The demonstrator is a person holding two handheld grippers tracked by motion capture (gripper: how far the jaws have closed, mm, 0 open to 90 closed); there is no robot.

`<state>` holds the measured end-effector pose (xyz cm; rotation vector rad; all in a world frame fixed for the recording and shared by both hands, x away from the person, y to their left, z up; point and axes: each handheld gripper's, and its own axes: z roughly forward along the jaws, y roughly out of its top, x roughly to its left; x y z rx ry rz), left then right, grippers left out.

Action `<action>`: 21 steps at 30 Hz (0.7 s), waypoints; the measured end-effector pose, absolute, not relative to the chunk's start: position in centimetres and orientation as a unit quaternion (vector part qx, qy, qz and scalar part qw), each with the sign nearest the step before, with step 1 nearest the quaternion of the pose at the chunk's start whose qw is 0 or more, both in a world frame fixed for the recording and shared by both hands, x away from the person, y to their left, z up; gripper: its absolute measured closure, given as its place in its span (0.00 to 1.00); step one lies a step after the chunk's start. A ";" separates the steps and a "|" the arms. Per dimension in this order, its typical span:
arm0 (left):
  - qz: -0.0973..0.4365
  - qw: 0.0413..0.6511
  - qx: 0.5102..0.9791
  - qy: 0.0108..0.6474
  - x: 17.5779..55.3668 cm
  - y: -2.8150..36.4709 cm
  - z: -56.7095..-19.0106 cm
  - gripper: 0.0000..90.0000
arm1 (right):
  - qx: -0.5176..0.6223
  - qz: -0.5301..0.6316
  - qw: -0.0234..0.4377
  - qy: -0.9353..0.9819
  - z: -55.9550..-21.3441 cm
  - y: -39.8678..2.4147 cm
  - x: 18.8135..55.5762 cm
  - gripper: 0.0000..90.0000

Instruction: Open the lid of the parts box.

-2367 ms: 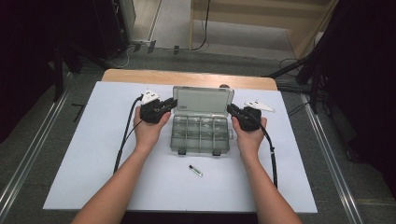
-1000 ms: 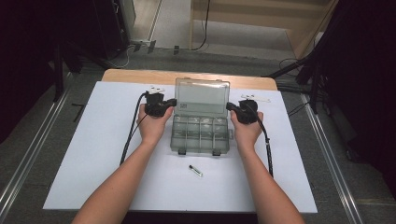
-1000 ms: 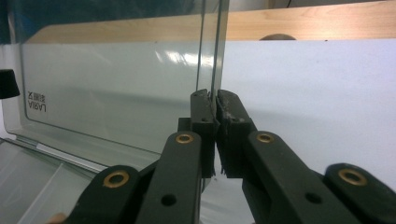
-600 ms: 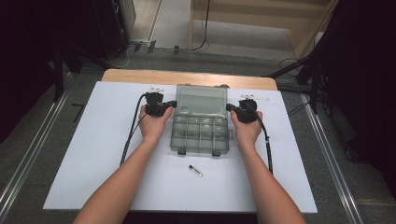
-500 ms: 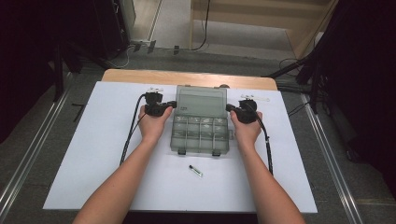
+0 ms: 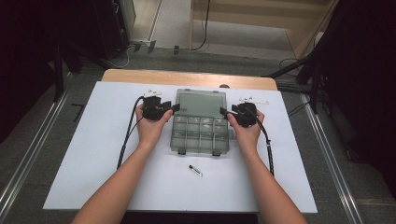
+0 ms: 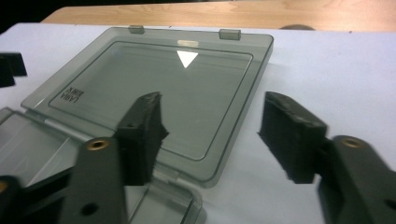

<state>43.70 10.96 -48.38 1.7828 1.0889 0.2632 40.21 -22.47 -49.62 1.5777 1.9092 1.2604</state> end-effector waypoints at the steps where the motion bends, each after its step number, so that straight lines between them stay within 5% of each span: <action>1: 0.111 0.498 0.738 0.442 43.4 11.1 -48.4 0.52 | 0.558 0.445 0.185 0.676 -49.5 -22.4 40.0 0.33; 7: 0.115 0.515 0.742 0.414 41.8 11.5 -47.9 0.35 | 0.539 0.460 0.197 0.678 -48.9 -22.5 38.3 0.16; 21: 0.123 0.539 0.745 0.374 38.4 13.9 -47.0 0.07 | 0.505 0.477 0.196 0.692 -48.3 -22.9 34.7 0.00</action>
